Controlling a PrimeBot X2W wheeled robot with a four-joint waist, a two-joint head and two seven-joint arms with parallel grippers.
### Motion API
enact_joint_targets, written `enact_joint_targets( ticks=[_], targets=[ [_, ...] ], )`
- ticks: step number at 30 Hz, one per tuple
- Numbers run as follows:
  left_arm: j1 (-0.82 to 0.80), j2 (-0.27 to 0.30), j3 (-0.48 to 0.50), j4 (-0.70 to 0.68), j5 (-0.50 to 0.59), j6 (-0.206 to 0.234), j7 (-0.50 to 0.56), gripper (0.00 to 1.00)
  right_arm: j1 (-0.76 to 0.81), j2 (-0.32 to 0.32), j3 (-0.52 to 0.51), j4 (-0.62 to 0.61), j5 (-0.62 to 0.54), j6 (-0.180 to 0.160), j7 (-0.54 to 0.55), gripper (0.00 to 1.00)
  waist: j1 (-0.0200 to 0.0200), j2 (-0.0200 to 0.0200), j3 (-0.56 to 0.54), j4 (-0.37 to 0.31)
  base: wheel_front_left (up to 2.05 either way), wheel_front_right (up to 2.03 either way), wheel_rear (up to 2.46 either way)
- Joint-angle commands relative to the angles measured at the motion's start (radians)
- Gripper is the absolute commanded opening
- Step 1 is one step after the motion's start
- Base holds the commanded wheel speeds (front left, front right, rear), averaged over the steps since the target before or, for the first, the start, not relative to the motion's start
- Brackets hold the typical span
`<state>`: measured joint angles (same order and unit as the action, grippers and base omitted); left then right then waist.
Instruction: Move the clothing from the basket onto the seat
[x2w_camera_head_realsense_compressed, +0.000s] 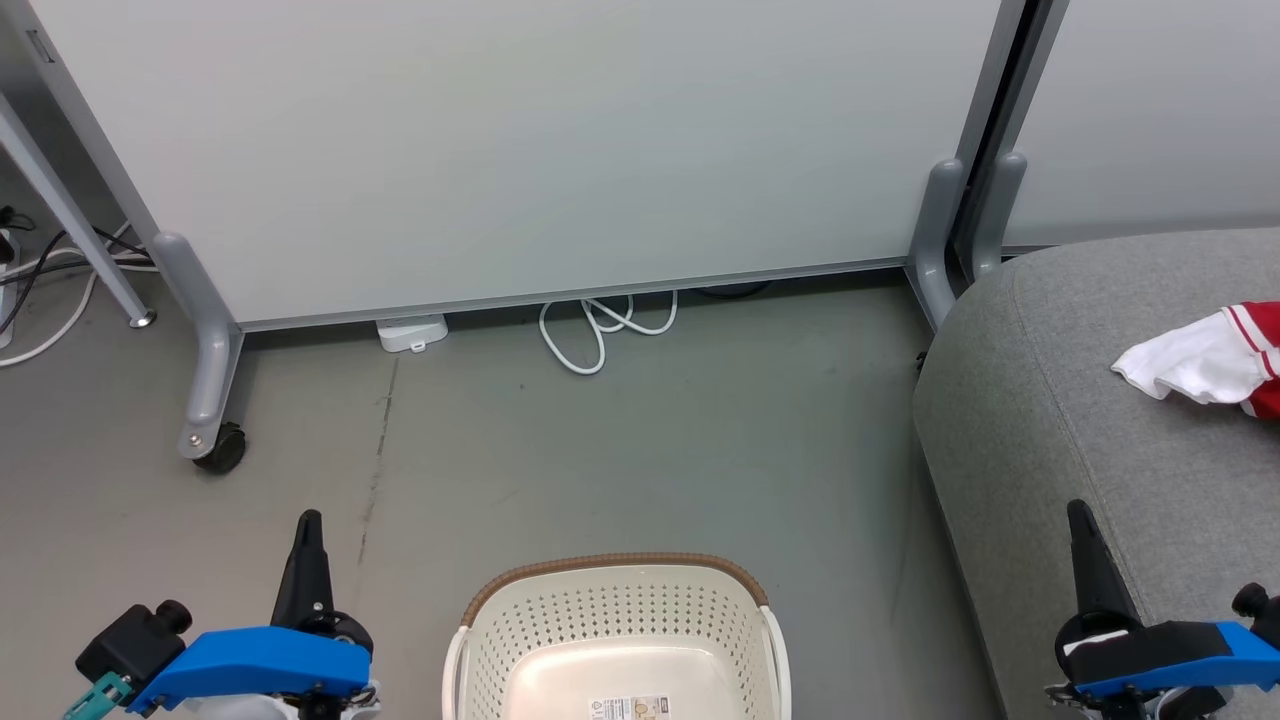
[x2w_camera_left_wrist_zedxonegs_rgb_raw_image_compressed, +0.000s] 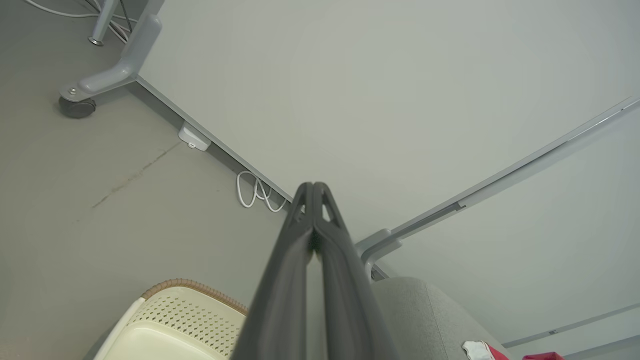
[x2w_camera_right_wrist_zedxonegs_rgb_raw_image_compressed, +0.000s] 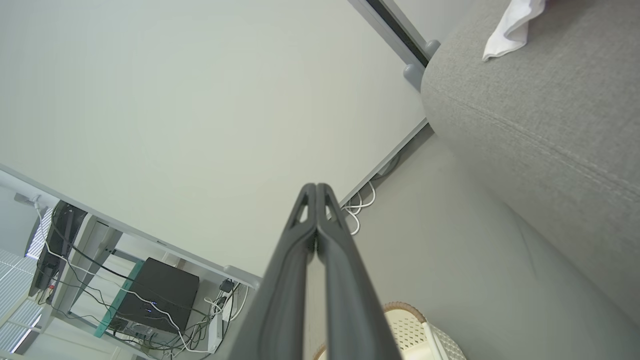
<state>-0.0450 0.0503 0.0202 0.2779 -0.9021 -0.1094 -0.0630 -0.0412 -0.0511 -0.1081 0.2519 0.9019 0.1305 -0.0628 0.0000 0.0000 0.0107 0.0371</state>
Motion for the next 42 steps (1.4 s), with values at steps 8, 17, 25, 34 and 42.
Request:
enact_joint_targets(
  ticks=[8,17,25,34,42],
  targets=[
    [-0.035,0.0,0.021,-0.018,-0.118,-0.009,0.029,0.0,-0.033,-0.001,-0.004,-0.012,0.12,0.0,0.029,0.0,0.0,0.0,-0.001,-0.004,0.0,0.0,0.0],
    [-0.039,0.0,0.031,-0.02,-0.206,-0.012,0.052,0.0,-0.04,-0.001,-0.004,-0.012,0.207,0.0,0.051,0.0,0.0,0.0,-0.002,-0.008,0.0,0.0,0.0],
    [-0.045,0.0,0.043,-0.023,-0.289,-0.014,0.073,0.0,-0.046,-0.001,-0.005,-0.012,0.29,0.0,0.072,0.0,0.0,0.0,-0.002,-0.012,0.0,0.0,0.0],
    [-0.05,0.0,0.054,-0.025,-0.375,-0.017,0.095,0.0,-0.05,0.0,-0.005,-0.011,0.376,0.0,0.095,0.0,0.0,0.0,-0.003,-0.016,0.0,0.0,0.0],
    [-0.054,0.0,0.062,-0.027,-0.446,-0.018,0.113,0.0,-0.056,0.0,-0.006,-0.01,0.447,0.0,0.113,0.0,0.0,0.0,-0.004,-0.02,0.0,0.0,0.0]
  ],
)
